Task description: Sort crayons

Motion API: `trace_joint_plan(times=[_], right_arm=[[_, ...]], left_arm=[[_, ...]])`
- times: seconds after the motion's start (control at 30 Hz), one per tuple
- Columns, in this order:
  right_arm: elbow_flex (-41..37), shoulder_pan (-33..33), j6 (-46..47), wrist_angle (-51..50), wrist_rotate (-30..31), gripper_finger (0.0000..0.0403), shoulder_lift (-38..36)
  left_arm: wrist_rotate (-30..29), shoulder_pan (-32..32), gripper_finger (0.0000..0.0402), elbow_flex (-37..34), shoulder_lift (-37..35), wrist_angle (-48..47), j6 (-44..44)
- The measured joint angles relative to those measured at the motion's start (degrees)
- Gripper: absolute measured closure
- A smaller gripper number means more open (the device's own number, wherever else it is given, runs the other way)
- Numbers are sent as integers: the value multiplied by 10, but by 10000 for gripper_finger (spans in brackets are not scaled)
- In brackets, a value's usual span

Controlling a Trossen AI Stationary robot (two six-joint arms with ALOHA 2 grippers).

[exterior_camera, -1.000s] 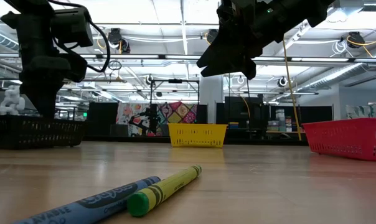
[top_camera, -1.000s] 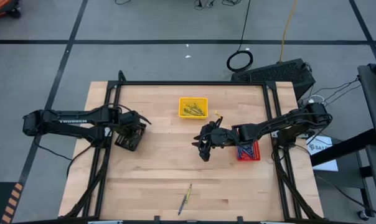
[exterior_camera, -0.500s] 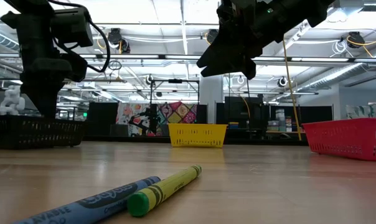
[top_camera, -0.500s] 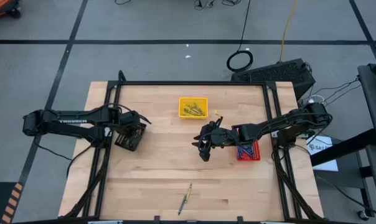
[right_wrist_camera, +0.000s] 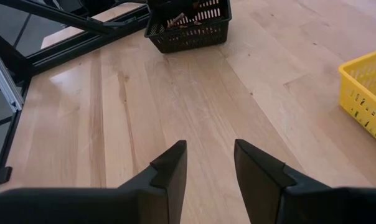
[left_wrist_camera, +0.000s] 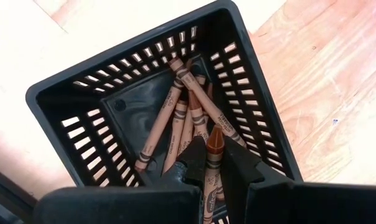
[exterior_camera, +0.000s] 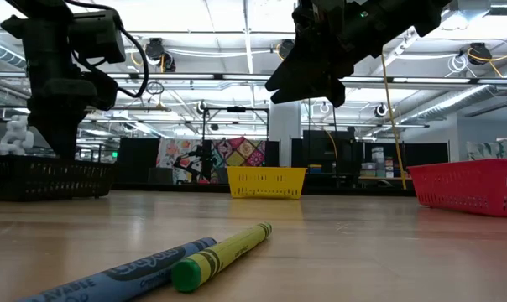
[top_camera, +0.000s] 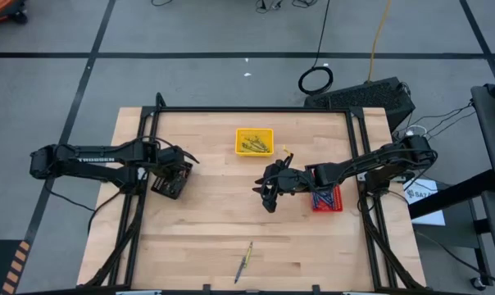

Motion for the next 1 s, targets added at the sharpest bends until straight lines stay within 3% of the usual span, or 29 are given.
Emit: trace_joint_plan(times=[0.17, 0.27, 0.37, 1.0], right_arm=[[0, 0, -1, 0, 0, 284, 0], [0, 0, -1, 0, 0, 284, 0], [0, 0, -1, 0, 0, 284, 0], [0, 0, -2, 0, 0, 284, 0]], left_arm=[[-13, 0, 377, 0, 0, -1, 32], [-75, 0, 377, 0, 0, -1, 105], [-112, 0, 377, 0, 0, -11, 93], [-117, 0, 377, 0, 0, -5, 90]])
